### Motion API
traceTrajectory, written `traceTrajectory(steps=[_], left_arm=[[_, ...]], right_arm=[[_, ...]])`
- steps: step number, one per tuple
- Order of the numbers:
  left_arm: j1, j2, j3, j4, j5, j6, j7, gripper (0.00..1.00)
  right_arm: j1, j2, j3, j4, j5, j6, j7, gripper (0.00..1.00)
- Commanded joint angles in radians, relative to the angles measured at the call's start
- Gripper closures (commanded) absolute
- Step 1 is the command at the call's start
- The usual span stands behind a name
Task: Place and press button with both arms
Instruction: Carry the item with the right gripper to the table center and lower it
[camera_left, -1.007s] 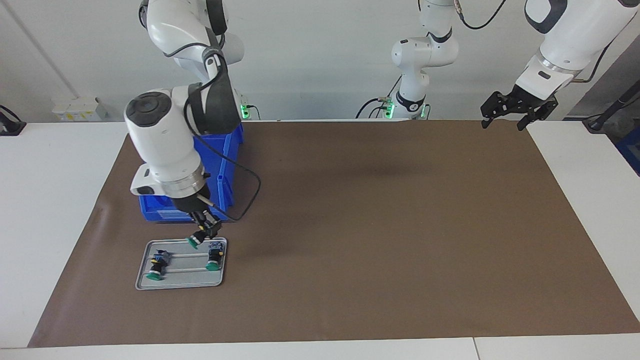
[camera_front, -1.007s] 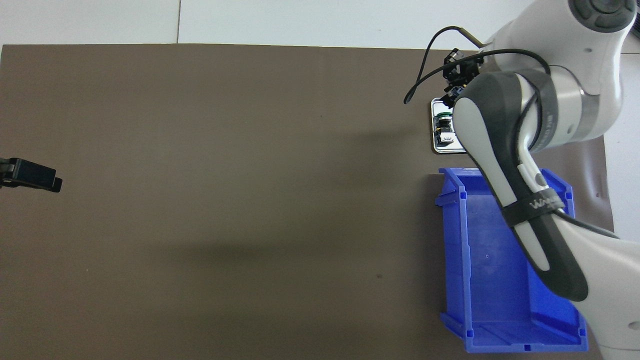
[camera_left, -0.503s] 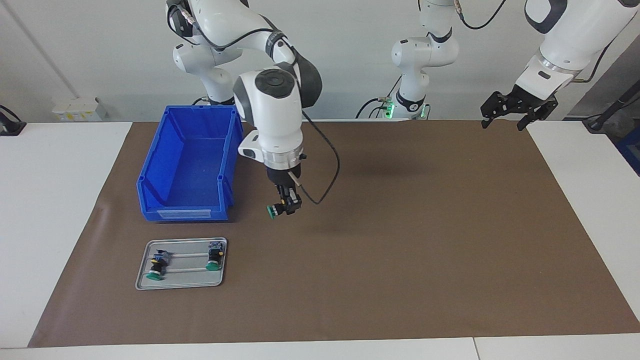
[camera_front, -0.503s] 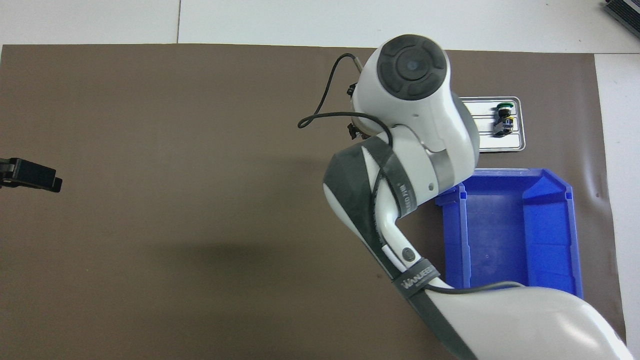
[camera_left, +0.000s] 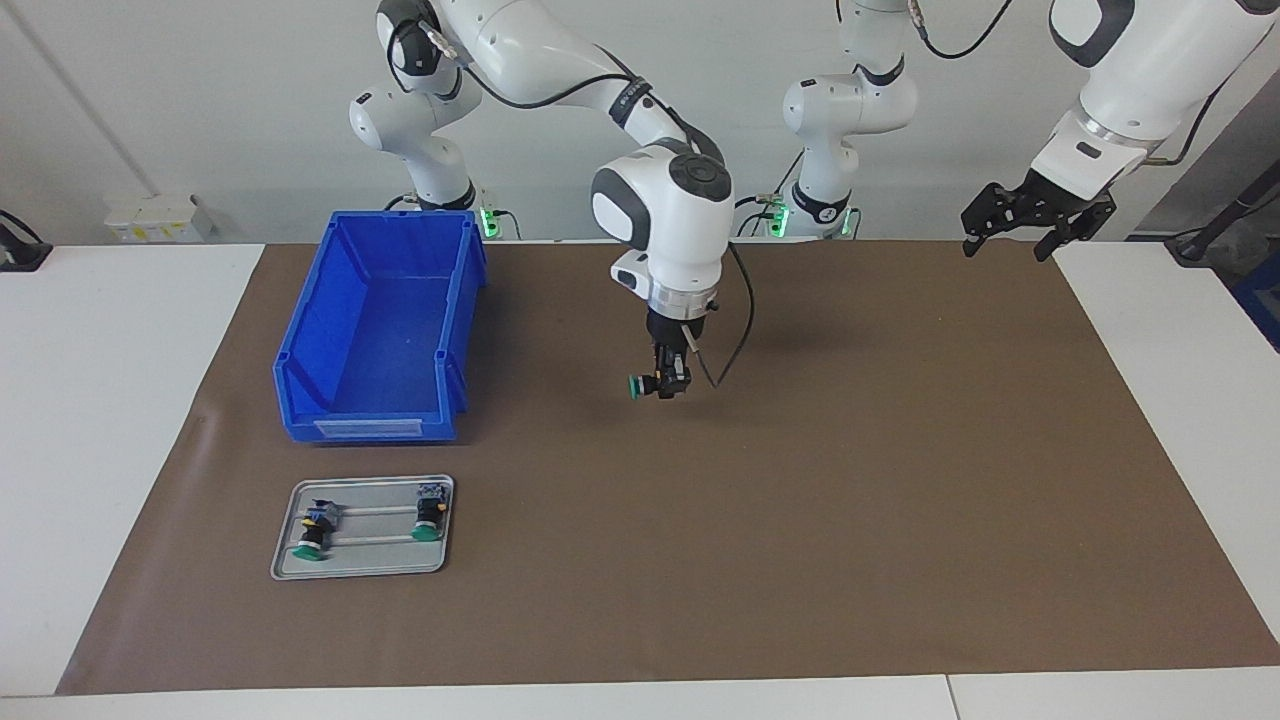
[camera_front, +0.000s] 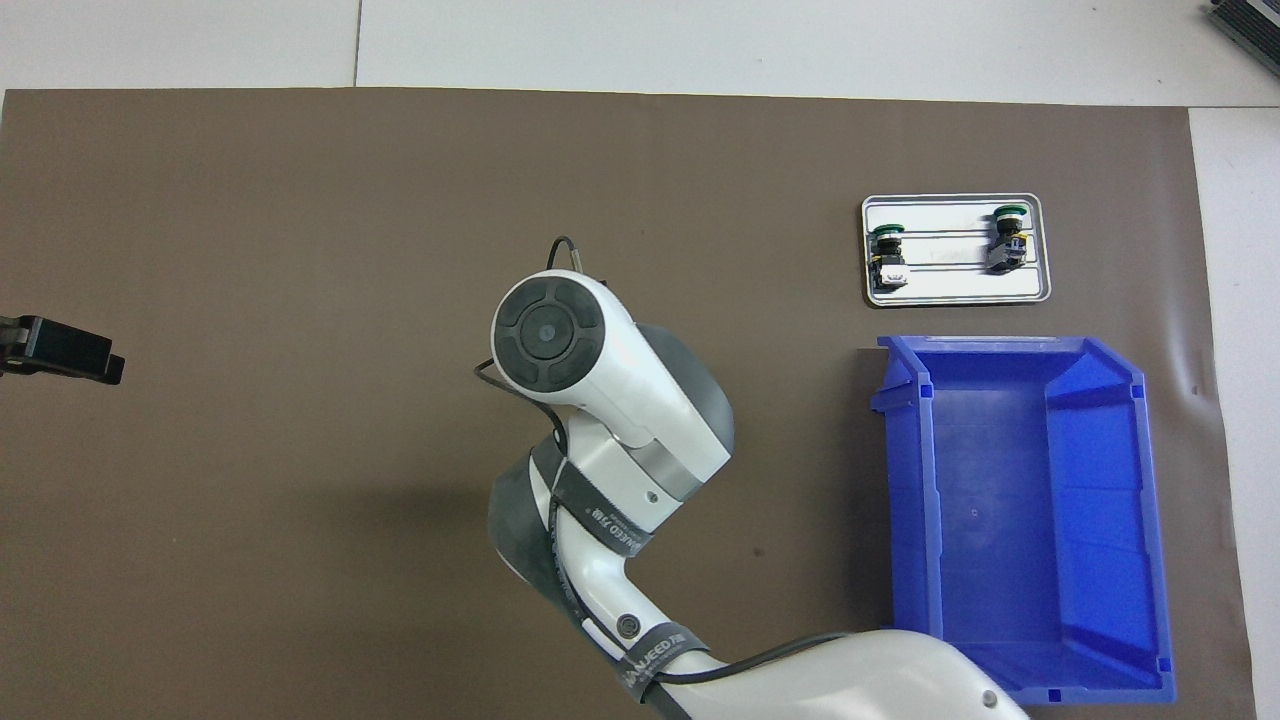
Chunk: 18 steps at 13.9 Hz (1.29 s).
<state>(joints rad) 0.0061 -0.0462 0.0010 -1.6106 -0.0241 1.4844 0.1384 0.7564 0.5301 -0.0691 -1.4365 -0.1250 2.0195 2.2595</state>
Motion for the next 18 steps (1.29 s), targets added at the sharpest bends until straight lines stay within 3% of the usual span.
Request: traceTrajectory(steps=[1,4,13,14,15,16,18], left_arm=[[0.0,-0.024,0.0,-0.029,0.009,0.01,-0.006,0.0],[0.0,-0.024,0.0,-0.029,0.009,0.01,-0.006,0.0],[0.0,-0.024,0.0,-0.029,0.009,0.01,-0.005,0.0],[-0.001,-0.024,0.0,-0.029,0.009,0.01,-0.006,0.0],[0.0,-0.024,0.0,-0.029,0.009,0.01,-0.006,0.0],[0.0,-0.024,0.0,-0.029,0.009,0.01,-0.006,0.0],[-0.001,-0.024,0.0,-0.029,0.009,0.01,-0.006,0.0]], right_arm=[[0.03,0.025,0.005,-0.042,-0.028,0.073,0.084,1.0],[0.069,0.024,0.003,-0.139,-0.028,0.158,0.127,1.0],[0.084,0.004,0.005,-0.214,-0.035,0.205,0.124,1.0],[0.095,0.004,0.003,-0.216,-0.033,0.205,0.129,0.62],[0.097,0.004,0.003,-0.216,-0.033,0.205,0.129,0.13],[0.097,0.004,0.003,-0.214,-0.036,0.205,0.124,0.0],[0.1,0.004,0.003,-0.205,-0.048,0.202,0.117,0.0]])
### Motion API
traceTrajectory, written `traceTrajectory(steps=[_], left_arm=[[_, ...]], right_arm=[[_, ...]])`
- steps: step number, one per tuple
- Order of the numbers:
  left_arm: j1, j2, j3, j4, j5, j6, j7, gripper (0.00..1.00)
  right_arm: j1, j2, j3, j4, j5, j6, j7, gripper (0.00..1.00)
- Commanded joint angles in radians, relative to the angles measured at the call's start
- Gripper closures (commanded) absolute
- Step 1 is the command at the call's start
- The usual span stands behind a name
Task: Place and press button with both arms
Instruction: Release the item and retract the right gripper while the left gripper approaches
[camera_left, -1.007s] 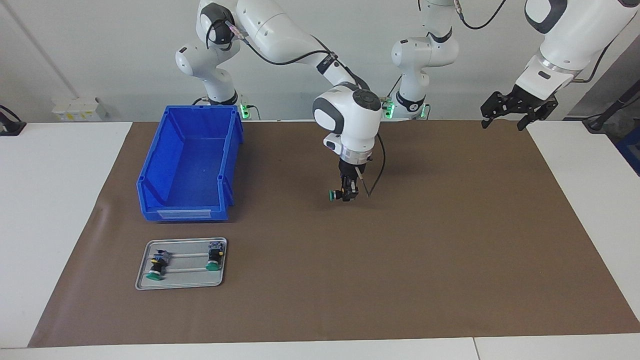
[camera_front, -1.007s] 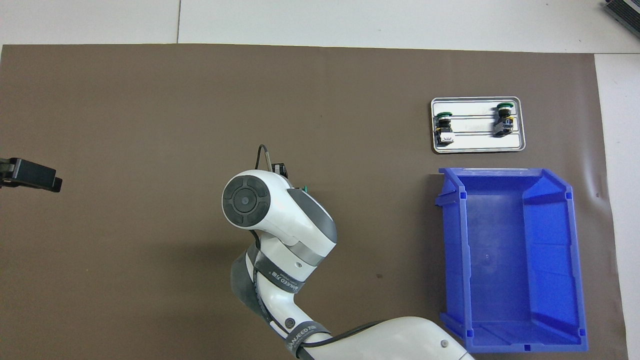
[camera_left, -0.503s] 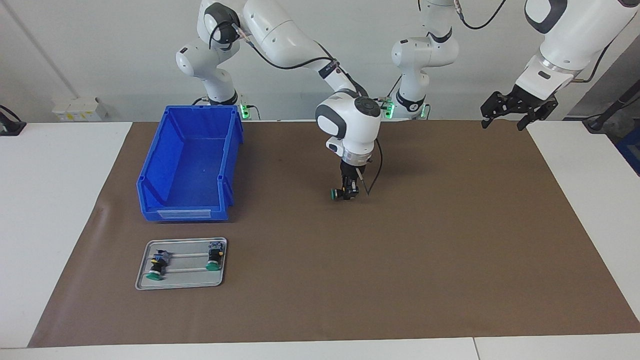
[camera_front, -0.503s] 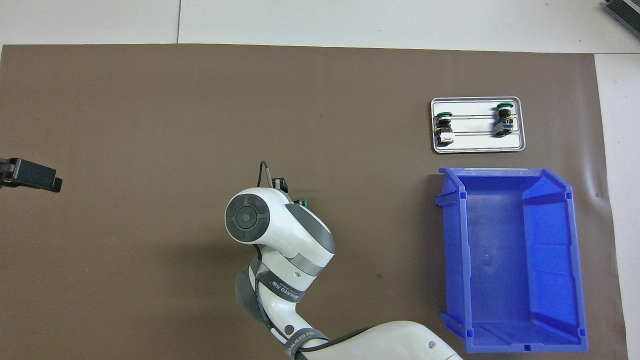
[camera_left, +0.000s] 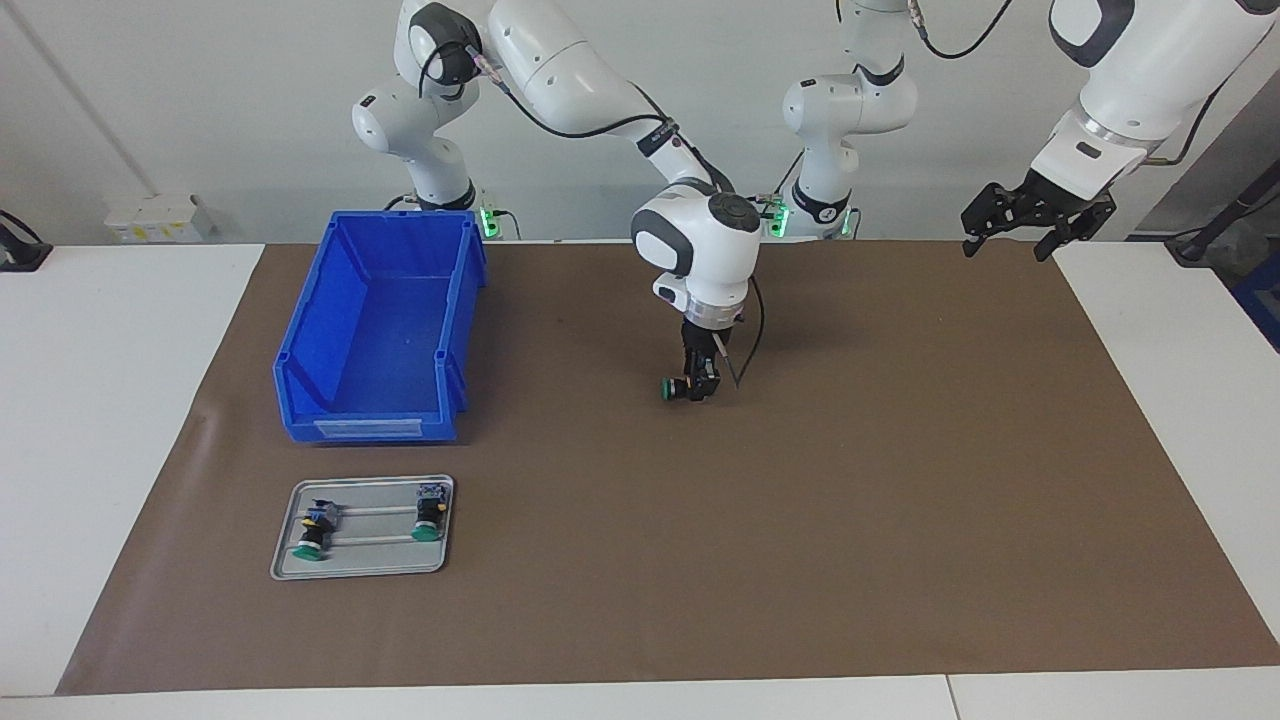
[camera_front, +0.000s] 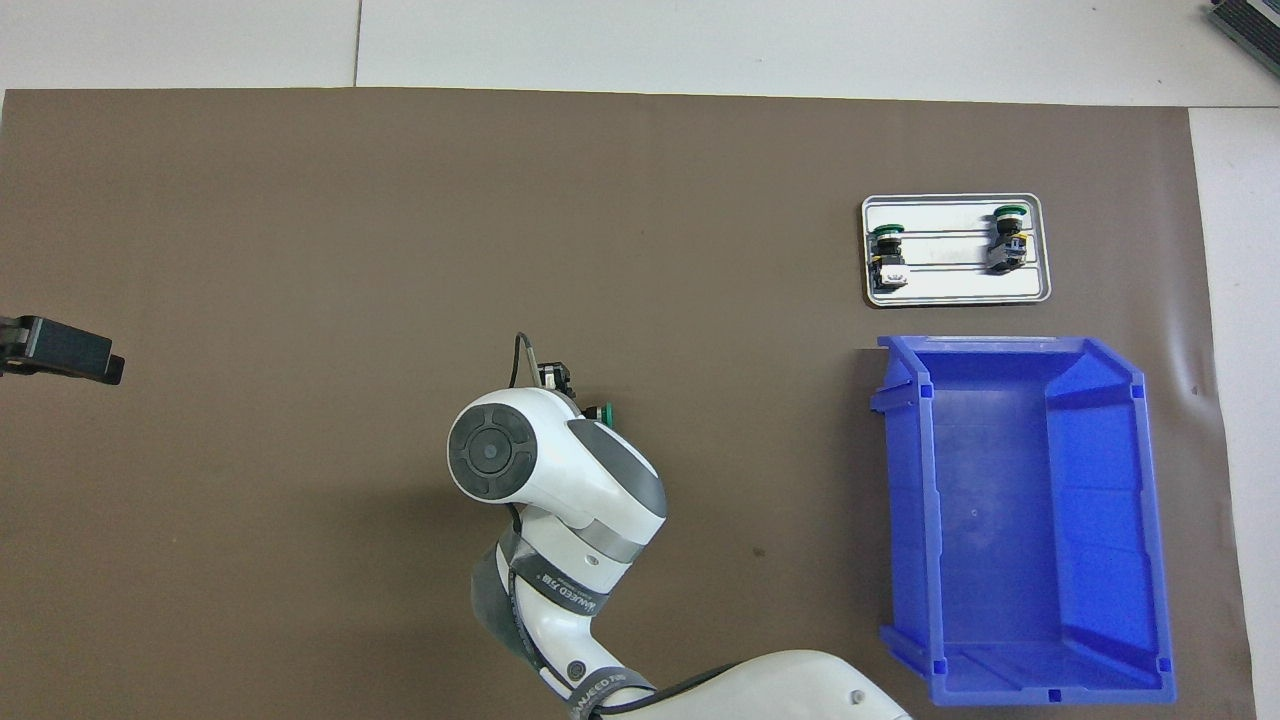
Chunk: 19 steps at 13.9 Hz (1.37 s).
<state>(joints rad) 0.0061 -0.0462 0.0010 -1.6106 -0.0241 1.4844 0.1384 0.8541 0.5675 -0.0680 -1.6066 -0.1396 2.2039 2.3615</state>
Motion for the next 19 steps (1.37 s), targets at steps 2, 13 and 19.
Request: traceTrajectory(steps=[2,13,19], left_arm=[[-0.001,-0.024,0.0,-0.029,0.009,0.011,-0.006,0.0],[-0.109,-0.032,-0.013,-0.081,0.01,0.161,0.044,0.0],[-0.198,-0.032,-0.023,-0.129,0.009,0.275,0.424,0.0]], right_arm=[[-0.009,-0.06,0.002,-0.027,-0.073,0.008,-0.025,0.0],[-0.39,-0.311,0.002,-0.035,0.072,-0.15,-1.141,0.0],[-0.601,-0.429,0.002,-0.035,0.078,-0.294,-1.715,0.0]])
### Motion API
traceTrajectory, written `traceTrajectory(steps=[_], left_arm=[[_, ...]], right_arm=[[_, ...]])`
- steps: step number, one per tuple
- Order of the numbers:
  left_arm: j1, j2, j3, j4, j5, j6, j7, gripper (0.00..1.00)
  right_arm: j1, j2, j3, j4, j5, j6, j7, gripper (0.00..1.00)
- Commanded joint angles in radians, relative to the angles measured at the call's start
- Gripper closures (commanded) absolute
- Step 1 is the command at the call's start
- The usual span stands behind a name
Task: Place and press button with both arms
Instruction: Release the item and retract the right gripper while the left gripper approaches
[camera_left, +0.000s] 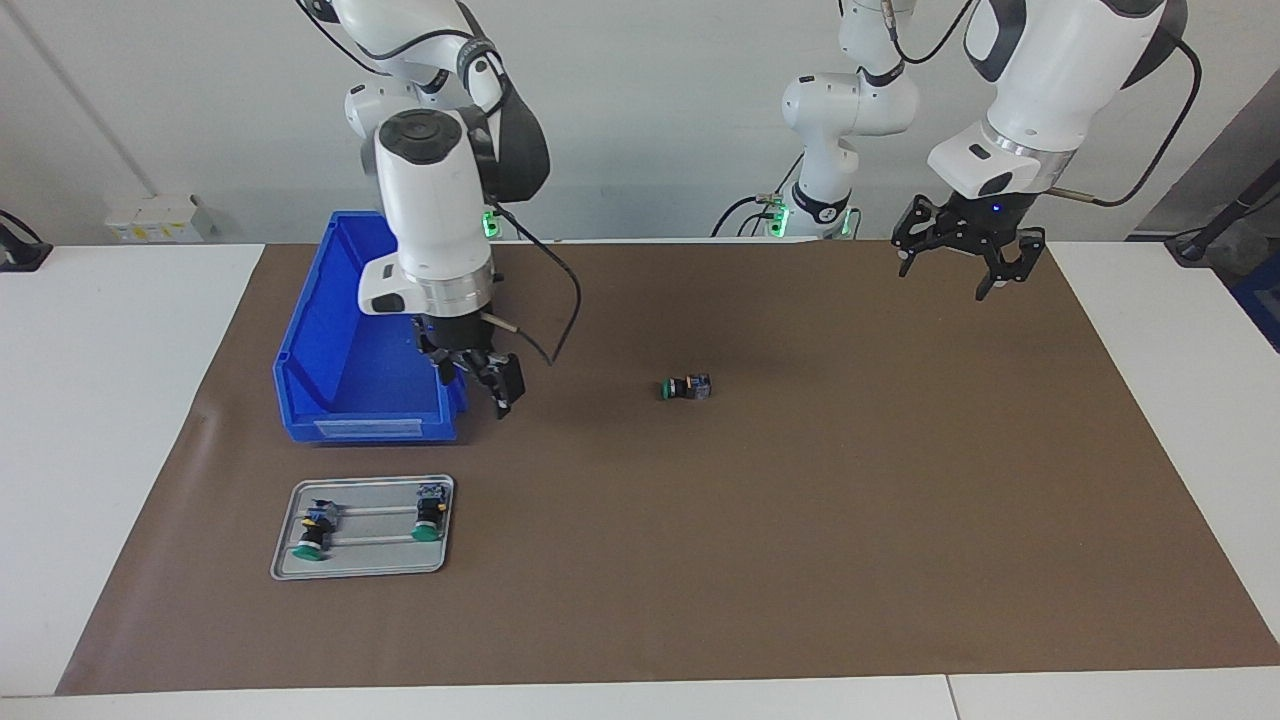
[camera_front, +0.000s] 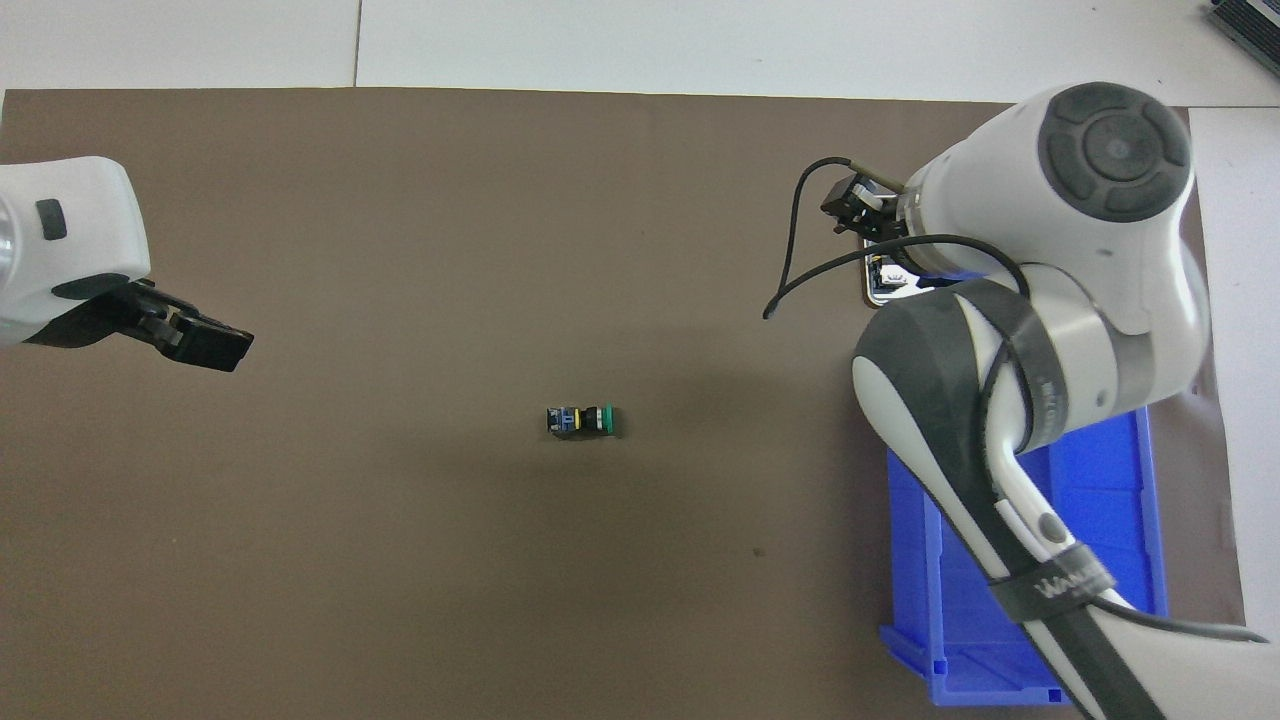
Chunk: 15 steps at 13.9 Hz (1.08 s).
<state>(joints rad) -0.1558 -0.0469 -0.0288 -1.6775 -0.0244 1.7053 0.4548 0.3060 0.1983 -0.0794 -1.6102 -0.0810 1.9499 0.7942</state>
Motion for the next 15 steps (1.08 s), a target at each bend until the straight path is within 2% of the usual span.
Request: traceTrajectory(steps=[1,4,6,8,10,12,15], left_arm=[[-0.053,-0.033,0.007,-0.082,0.008,0.075,0.166,0.0],[-0.122,-0.036,0.007,-0.138,0.006,0.131,0.322,0.0],[-0.142,-0.047,0.007,-0.197,-0.043,0.21,0.493,0.0],[-0.195,-0.035,0.007,-0.229,-0.062,0.262,0.539,0.0],[-0.244,-0.033,0.007,-0.309,-0.062,0.321,0.544,0.0],[-0.31,-0.025,0.007,-0.375,-0.066,0.437,0.542,0.0],[-0.389,0.042,0.007,-0.412,-0.066,0.557,0.53,0.0]], right_arm=[[-0.08,-0.082,0.013,-0.028,0.033,-0.07,-0.227,0.0],[-0.151,-0.141,0.009,-0.019,0.053,-0.167,-0.457,0.0],[-0.183,-0.181,0.006,-0.004,0.053,-0.248,-0.606,0.0],[-0.191,-0.239,0.001,0.006,0.053,-0.299,-0.628,0.0],[-0.199,-0.292,-0.002,0.006,0.053,-0.345,-0.621,0.0],[-0.217,-0.303,-0.003,-0.017,0.052,-0.351,-0.613,0.0],[-0.228,-0.3,-0.003,-0.02,0.05,-0.371,-0.651,0.0]])
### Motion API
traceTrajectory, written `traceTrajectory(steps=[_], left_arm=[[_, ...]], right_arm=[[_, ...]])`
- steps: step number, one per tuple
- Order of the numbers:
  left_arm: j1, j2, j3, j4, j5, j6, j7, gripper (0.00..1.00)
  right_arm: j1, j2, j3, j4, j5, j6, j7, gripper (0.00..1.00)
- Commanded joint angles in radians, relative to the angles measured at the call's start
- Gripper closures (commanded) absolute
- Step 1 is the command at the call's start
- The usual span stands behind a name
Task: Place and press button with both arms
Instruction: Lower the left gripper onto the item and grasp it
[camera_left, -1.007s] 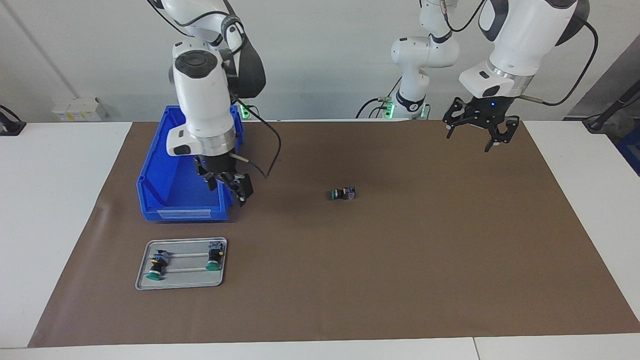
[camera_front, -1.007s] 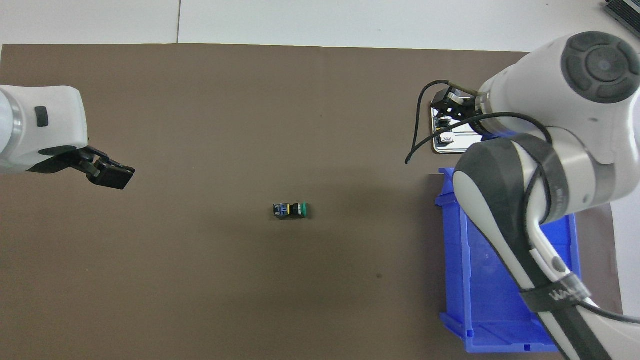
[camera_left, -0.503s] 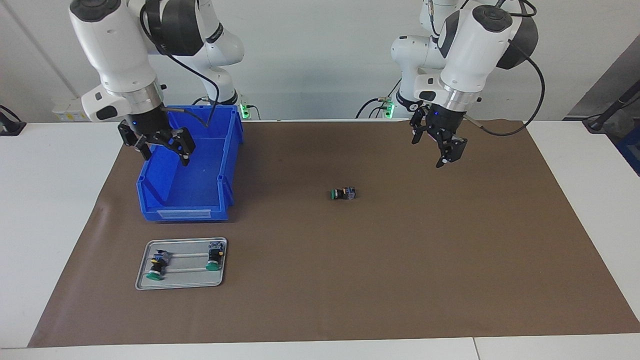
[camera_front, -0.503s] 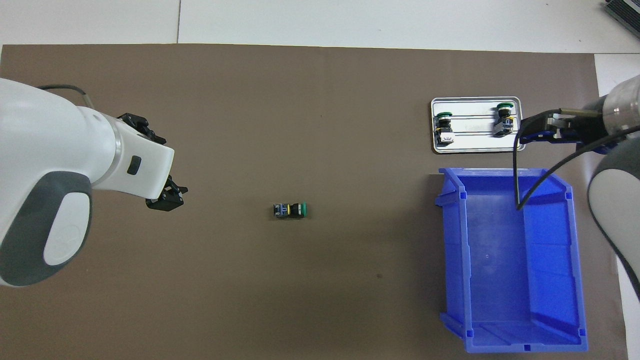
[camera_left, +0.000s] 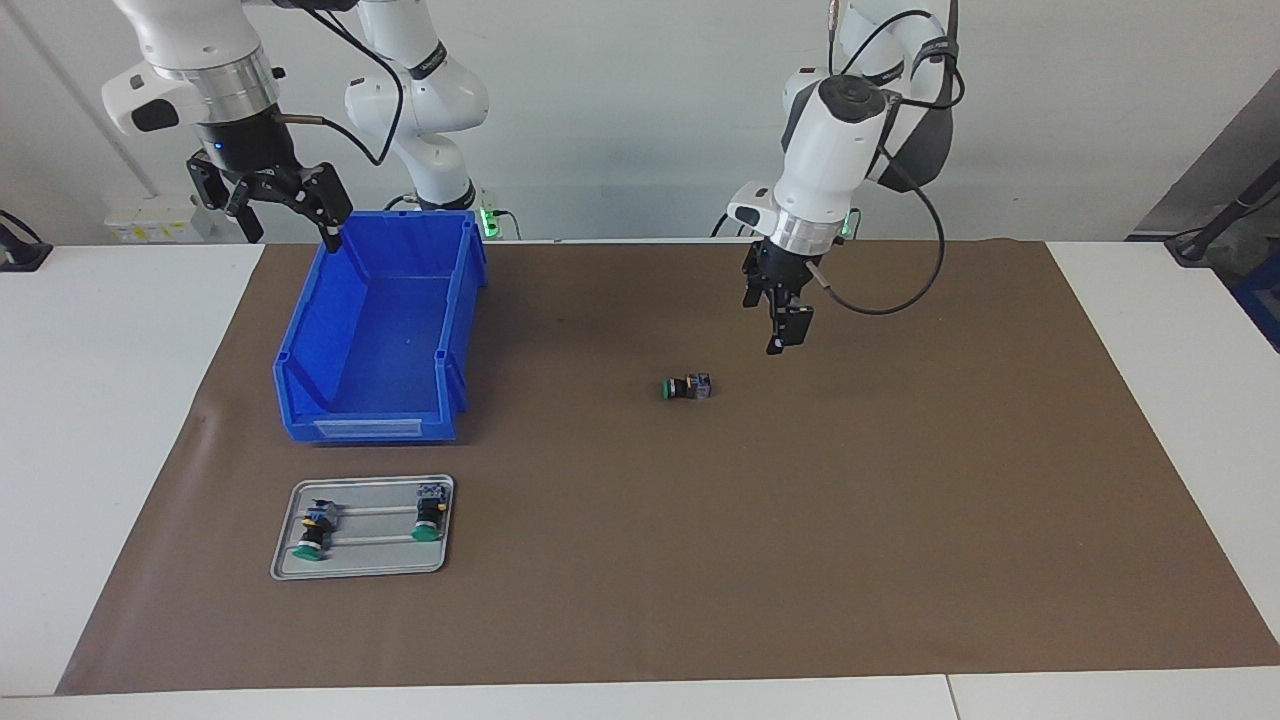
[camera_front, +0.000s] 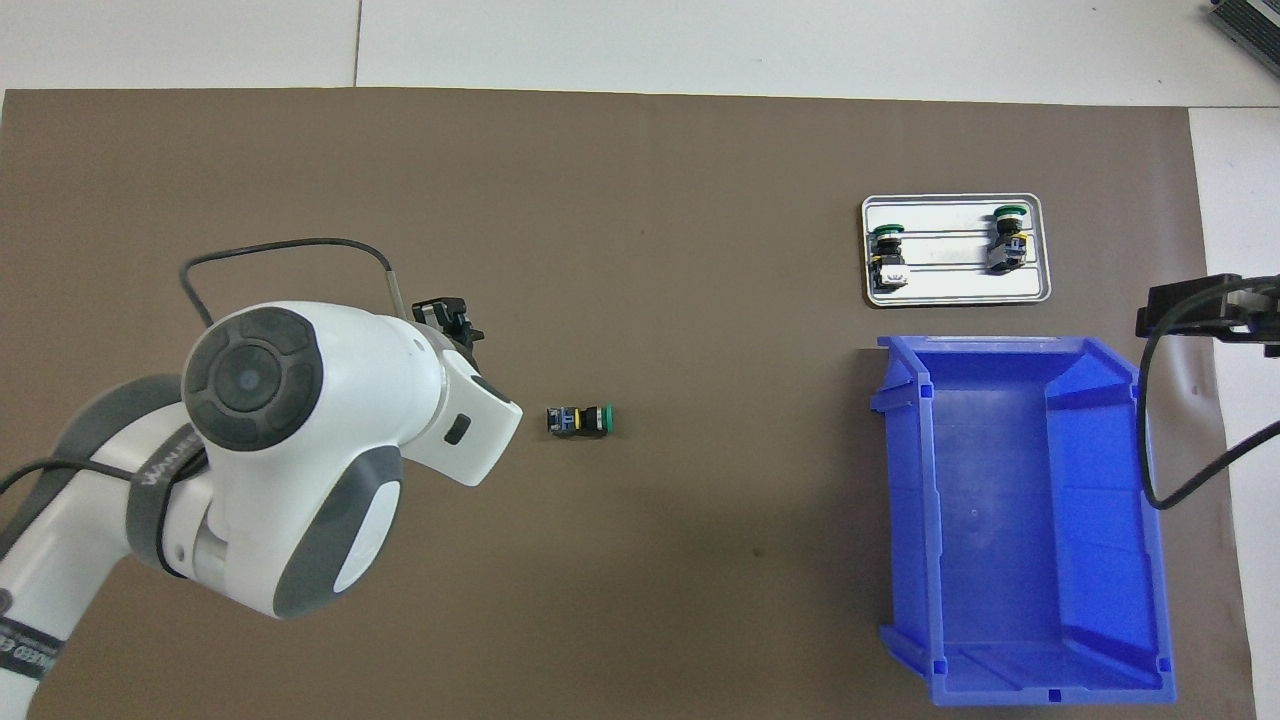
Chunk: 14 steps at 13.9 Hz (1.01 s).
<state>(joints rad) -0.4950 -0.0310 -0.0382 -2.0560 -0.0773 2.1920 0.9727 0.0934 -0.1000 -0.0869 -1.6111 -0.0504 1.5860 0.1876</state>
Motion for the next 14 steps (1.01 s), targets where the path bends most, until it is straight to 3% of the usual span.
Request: traceTrajectory(steps=[1,3,5,10,14], left_arm=[[-0.072,0.048,0.017,-0.038,-0.013,0.104,0.008,0.0],[-0.083,0.063,0.017,-0.052,-0.018,0.136,-0.002,0.0],[-0.128,0.124,0.017,-0.046,-0.057,0.188,-0.028,0.0],[-0.209,0.285,0.018,-0.029,-0.061,0.33,-0.132,0.0],[-0.223,0.322,0.021,-0.033,-0.061,0.365,-0.14,0.0]], right_arm=[[-0.015,0.003,0.004,-0.016,0.017,-0.03,-0.084,0.0],[-0.011,0.019,0.007,-0.007,0.006,-0.049,-0.096,0.0],[-0.018,0.072,0.009,0.072,0.006,-0.101,-0.096,0.0],[-0.021,0.068,0.007,0.045,0.023,-0.086,-0.039,0.0],[-0.015,0.063,0.007,0.033,0.023,-0.071,-0.023,0.0]])
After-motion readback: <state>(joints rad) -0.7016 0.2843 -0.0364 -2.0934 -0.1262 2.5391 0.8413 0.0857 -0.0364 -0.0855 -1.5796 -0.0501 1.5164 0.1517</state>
